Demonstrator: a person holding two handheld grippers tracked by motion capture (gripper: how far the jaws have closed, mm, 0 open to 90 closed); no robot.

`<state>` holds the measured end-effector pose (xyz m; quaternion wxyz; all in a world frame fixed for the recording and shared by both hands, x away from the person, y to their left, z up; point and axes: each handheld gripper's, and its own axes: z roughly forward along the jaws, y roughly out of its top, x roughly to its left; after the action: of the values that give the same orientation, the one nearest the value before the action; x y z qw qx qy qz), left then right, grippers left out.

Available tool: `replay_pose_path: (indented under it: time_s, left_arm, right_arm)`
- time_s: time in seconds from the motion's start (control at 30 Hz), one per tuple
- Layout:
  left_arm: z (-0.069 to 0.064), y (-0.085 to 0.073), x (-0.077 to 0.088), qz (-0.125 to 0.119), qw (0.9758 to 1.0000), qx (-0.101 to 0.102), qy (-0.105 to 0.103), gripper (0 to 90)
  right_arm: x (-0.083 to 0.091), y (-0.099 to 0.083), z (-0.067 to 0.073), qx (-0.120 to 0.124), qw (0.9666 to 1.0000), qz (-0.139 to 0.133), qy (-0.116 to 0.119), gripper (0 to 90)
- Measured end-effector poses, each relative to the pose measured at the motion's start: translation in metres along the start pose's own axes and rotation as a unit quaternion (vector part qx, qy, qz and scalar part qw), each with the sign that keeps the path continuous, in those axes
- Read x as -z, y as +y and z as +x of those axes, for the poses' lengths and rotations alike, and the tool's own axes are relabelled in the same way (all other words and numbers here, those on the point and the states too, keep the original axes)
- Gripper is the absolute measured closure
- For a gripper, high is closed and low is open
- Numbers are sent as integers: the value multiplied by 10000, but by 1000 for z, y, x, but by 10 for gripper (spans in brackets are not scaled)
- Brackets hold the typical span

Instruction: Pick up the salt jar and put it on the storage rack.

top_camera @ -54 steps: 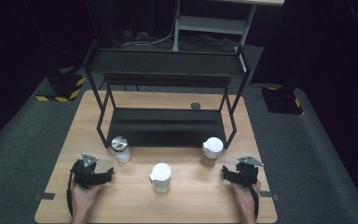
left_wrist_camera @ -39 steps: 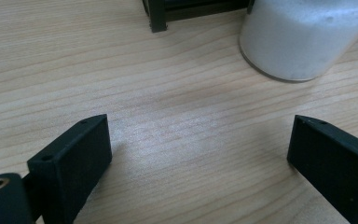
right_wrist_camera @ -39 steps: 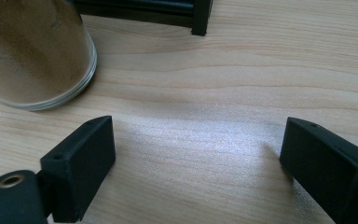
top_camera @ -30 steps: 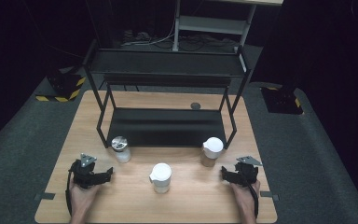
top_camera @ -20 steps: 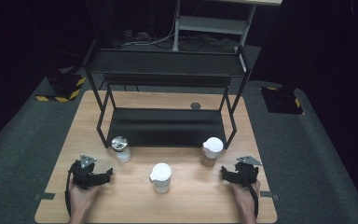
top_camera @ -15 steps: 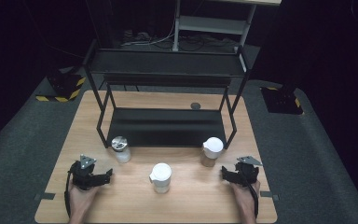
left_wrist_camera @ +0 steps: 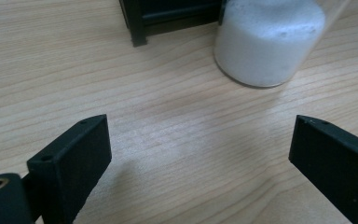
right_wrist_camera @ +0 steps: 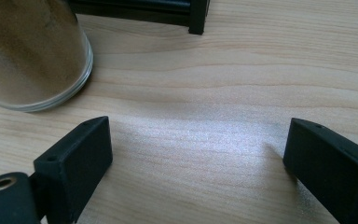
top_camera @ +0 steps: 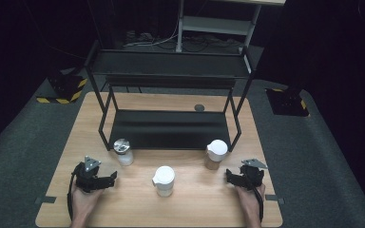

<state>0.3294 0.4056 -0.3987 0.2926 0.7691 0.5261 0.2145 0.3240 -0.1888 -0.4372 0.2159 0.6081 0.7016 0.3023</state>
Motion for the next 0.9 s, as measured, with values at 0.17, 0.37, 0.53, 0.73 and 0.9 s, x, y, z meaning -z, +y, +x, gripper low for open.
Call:
replay_pose_path:
  time_s: [0.17,0.37,0.53,0.73,0.9]
  left_arm:
    - [-1,2,0,-27,10000,-42,-64,57]
    - [-4,6,-2,-23,9998,-124,-130,57]
    - [-8,11,-4,-4,9996,-219,-179,59]
    - [-13,17,-9,7,9992,-327,-234,61]
    - [-16,23,-12,-11,9990,-357,-253,65]
  right_arm:
    - [0,0,0,2,10000,-5,-7,78]
    - [0,0,1,-21,10000,1,-24,78]
    - [-1,1,1,-53,10000,-2,-57,77]
    - [-1,1,1,-49,10000,-4,-56,78]
    - [-1,1,1,-49,10000,-4,-57,78]
